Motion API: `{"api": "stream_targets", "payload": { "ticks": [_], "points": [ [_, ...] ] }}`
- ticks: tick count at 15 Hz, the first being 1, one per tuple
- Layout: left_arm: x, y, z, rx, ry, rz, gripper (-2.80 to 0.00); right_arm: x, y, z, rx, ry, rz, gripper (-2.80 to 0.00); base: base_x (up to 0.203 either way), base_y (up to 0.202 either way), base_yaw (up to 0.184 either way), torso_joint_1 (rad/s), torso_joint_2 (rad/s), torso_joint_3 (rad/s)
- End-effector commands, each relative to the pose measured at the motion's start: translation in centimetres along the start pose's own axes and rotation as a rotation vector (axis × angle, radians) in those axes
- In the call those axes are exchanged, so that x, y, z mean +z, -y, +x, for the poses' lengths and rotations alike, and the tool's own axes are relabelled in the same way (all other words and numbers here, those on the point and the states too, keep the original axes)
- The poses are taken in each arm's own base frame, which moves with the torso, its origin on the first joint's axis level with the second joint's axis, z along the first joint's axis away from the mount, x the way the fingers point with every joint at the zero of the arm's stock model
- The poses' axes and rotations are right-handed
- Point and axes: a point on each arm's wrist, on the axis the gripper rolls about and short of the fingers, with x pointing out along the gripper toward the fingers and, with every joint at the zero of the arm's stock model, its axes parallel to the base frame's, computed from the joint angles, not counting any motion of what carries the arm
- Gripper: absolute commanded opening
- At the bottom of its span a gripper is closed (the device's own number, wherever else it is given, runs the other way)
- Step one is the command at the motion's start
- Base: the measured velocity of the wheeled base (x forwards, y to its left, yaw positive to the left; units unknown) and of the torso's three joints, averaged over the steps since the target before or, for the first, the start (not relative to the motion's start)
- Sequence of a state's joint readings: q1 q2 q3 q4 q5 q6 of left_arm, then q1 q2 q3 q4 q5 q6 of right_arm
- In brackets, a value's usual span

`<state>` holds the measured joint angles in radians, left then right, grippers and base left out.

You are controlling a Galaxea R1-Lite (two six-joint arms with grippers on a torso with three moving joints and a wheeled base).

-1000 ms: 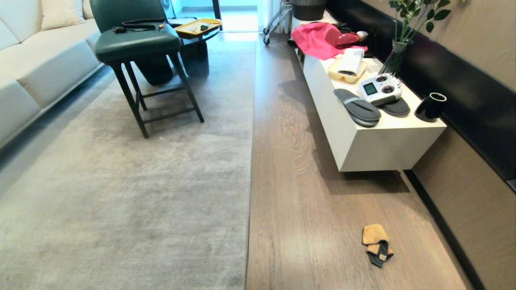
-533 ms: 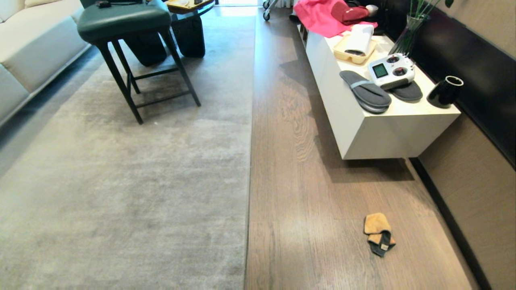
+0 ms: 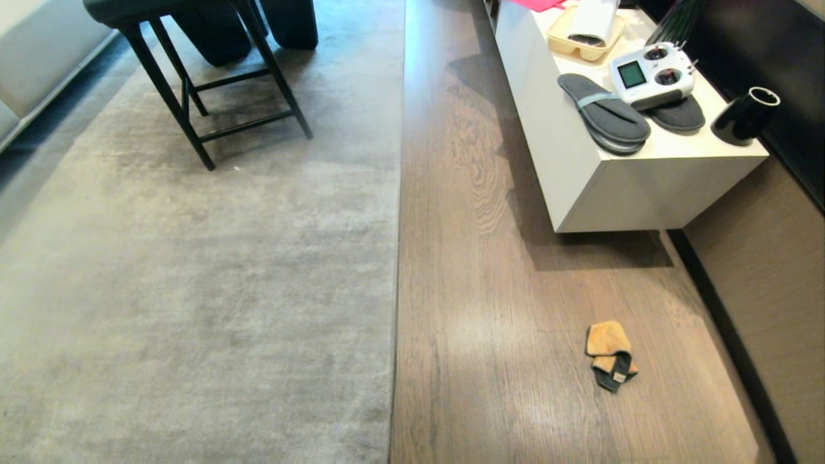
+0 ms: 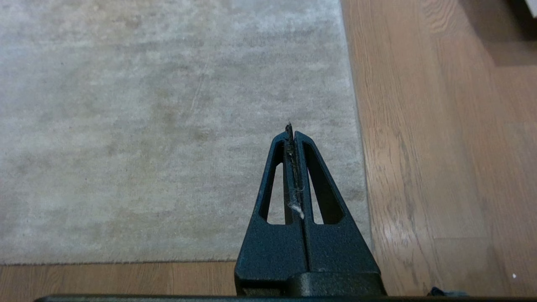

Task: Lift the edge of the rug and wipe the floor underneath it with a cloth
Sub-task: Pick up the rag

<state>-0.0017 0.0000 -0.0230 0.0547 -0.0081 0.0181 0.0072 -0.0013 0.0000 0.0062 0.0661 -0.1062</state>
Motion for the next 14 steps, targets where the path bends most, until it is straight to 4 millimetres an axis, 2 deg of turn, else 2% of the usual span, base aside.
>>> {"api": "stream_targets", "payload": {
  "ticks": [1, 14],
  "points": [
    [0.0, 0.0, 0.0, 0.001, -0.001, 0.0, -2.8, 0.0, 0.0, 0.01, 0.0, -0.001, -0.001, -2.8, 0.0, 0.0, 0.0, -0.002, 0.01, -0.203],
    [0.04, 0.0, -0.01, 0.001, 0.001, -0.001, -2.8, 0.0, 0.0, 0.01, 0.0, -0.001, -0.001, -2.8, 0.0, 0.0, 0.0, 0.003, 0.0, -0.197]
  ]
}}
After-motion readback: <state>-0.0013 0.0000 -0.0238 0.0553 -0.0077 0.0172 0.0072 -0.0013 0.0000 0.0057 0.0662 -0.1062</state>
